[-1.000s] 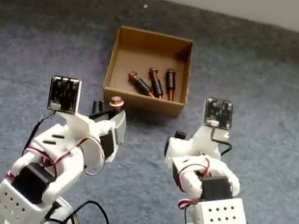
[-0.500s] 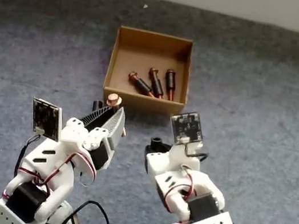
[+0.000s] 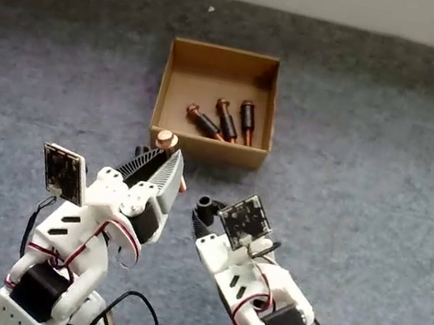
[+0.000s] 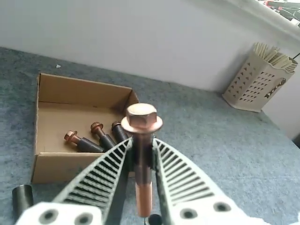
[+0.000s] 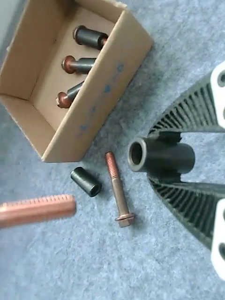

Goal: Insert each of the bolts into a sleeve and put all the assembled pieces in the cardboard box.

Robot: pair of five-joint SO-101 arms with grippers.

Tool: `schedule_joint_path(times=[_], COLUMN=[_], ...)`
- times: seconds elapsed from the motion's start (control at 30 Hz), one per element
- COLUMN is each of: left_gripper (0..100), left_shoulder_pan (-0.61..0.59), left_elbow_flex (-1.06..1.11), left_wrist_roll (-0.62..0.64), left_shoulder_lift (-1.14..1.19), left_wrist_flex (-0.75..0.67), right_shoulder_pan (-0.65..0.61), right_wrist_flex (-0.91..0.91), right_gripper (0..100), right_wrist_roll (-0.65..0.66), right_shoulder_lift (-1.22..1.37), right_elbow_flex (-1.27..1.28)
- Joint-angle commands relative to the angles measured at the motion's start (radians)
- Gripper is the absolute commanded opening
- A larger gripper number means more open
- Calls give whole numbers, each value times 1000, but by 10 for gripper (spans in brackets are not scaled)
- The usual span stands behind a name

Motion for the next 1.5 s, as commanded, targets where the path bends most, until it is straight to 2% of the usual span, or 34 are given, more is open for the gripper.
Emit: schedule_joint_path(times=[0.0, 0.17, 0.43, 0.67, 1.03, 1.23, 1.47], left_gripper=[5, 5, 5, 5, 5, 5, 5], left_shoulder_pan=[13, 15, 15, 16, 73, 76, 74], left_elbow_flex=[-10, 16, 74, -7, -71, -10, 44], left_wrist_roll=[0, 2, 43, 86, 84, 81, 6], left_shoulder_lift=[-10, -10, -10, -10, -10, -8, -8], left_wrist_flex=[-23, -31, -140, -126, 9, 0, -66], right_shoulder_pan=[-12, -15, -76, -76, -76, -76, -76], right_wrist_flex=[-33, -36, -36, -36, -36, -36, -36], right_gripper=[5, 5, 5, 5, 5, 5, 5], right_wrist_roll=[14, 15, 15, 15, 15, 15, 15], right_shoulder_lift=[-93, -197, -193, -193, -193, -193, -194], right_elbow_flex=[16, 71, 84, 84, 84, 81, 84])
